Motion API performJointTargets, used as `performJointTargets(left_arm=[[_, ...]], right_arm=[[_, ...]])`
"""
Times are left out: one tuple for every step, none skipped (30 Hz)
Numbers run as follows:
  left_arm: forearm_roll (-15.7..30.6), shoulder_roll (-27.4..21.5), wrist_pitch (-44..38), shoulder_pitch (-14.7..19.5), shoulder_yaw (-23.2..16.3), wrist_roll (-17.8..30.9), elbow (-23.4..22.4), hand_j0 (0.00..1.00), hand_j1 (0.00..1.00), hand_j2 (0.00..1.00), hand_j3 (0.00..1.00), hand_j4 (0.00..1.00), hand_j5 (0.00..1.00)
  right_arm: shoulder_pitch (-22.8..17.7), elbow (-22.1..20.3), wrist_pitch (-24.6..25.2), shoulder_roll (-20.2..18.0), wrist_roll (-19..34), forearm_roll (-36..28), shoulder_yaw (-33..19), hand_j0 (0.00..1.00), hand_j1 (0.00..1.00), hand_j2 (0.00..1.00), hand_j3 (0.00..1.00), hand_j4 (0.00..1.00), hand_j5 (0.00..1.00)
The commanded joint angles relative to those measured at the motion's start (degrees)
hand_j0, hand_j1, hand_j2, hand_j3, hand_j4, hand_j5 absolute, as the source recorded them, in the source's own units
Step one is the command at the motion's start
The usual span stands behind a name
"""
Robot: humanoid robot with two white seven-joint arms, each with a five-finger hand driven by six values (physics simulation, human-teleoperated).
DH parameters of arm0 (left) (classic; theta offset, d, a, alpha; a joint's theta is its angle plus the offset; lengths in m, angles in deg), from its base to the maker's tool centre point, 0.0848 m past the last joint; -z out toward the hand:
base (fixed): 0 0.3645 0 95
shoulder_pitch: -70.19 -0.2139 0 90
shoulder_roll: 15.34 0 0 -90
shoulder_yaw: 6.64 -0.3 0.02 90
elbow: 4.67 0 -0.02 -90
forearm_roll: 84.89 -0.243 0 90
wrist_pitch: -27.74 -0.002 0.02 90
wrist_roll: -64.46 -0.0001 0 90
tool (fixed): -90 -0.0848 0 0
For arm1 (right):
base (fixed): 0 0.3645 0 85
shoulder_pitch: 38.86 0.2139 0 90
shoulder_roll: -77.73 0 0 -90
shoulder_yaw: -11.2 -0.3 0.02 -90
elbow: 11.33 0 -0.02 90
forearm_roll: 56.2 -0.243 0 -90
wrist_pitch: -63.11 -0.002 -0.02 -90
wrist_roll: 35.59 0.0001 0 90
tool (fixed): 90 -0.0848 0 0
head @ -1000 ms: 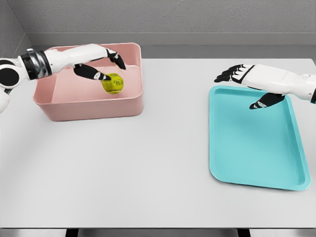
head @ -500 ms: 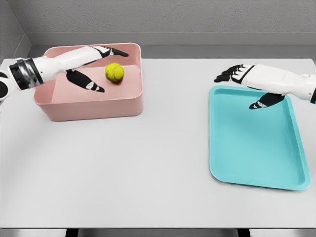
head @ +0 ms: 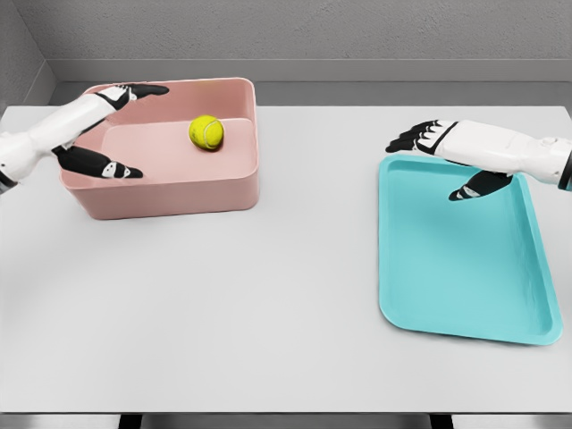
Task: Put the tennis from the blue tray into the pink basket with both arms
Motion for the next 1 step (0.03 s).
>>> performJointTargets(left_arm=[[0.36, -1.25, -0.07, -0.18, 0.56, -0.76, 0.63, 1.0, 1.0, 1.0, 1.0, 1.0, 1.0]], right_arm=[[0.0, 0.17, 0.16, 0.13, 0.04, -0.37, 0.0, 1.0, 1.0, 1.0, 1.0, 1.0, 1.0]])
